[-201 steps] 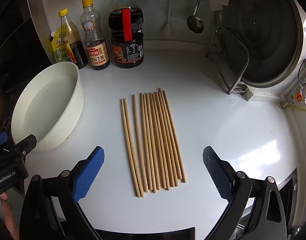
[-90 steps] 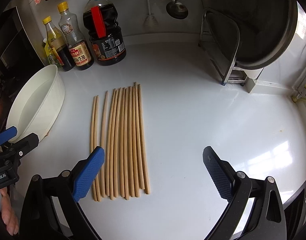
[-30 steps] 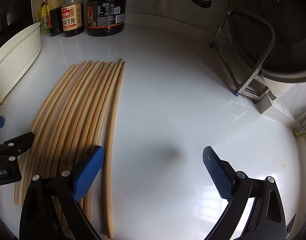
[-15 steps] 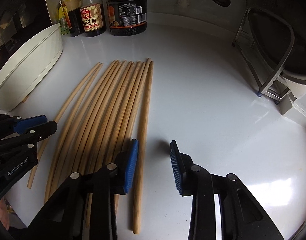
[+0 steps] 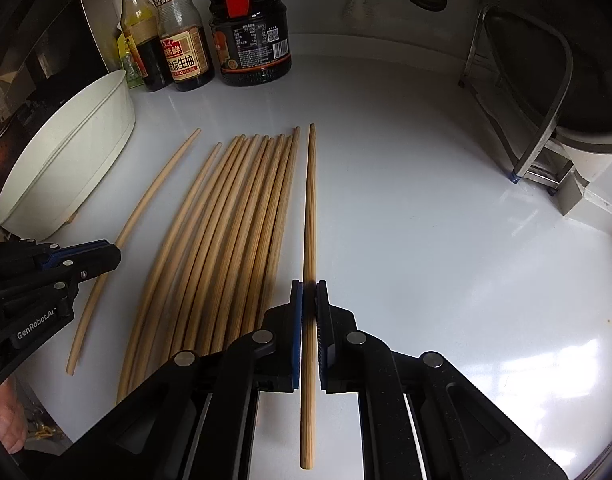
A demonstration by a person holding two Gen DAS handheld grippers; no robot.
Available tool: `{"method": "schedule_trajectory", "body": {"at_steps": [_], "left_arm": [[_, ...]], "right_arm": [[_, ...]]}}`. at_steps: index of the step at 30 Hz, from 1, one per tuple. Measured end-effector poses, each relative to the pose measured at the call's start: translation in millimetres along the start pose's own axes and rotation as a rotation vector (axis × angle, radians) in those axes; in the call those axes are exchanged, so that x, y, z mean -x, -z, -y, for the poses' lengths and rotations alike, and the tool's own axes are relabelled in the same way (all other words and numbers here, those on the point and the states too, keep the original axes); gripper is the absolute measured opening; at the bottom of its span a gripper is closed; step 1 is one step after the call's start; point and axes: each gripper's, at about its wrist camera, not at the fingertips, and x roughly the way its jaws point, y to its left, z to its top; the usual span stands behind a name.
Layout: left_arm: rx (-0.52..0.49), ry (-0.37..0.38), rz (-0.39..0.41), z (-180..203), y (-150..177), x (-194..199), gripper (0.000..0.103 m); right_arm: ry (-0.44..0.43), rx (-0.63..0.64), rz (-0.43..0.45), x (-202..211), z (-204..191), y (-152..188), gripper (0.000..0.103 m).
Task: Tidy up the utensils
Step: 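Close the right tool on one wooden chopstick and lift it, then carry the chopstick over the white basin and release it into the water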
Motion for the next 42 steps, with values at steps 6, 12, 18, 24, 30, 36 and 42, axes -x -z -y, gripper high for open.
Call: {"method": "schedule_trajectory", "body": {"at_steps": [6, 12, 18, 24, 30, 36, 42], "left_arm": [[0.011, 0.043, 0.061, -13.6, -15.2, 42.6, 0.007], [0.065, 0.01, 0.17, -68.8, -34.5, 92.6, 0.007], [0.152, -0.095, 0.195, -154.5, -37.6, 108.2, 0.007], [0.219, -0.161, 0.161, -233.7, -40.5, 92.7, 0.007], [0.253, -0.155, 0.107, -270.4, -44.2, 63.2, 0.007], [0.228, -0.132, 0.048, -279.8, -46.7, 35.0, 0.007], [0.216, -0.111, -0.004, -285.8, -46.0, 14.3, 0.007]], "right_arm": [[-0.023, -0.043, 0.061, 39.1, -16.1, -18.9, 0.006], [-0.098, 0.017, 0.129, 67.2, -74.1, -55.0, 0.006], [-0.21, 0.083, 0.143, 58.8, -146.2, -101.6, 0.006], [-0.256, 0.155, 0.101, 26.6, -217.3, -140.5, 0.006], [-0.296, 0.139, -0.008, -19.0, -259.5, -158.6, 0.006], [-0.276, 0.114, -0.073, -49.1, -279.4, -163.4, 0.006], [-0.246, 0.104, -0.115, -69.8, -287.4, -158.6, 0.006]]}}
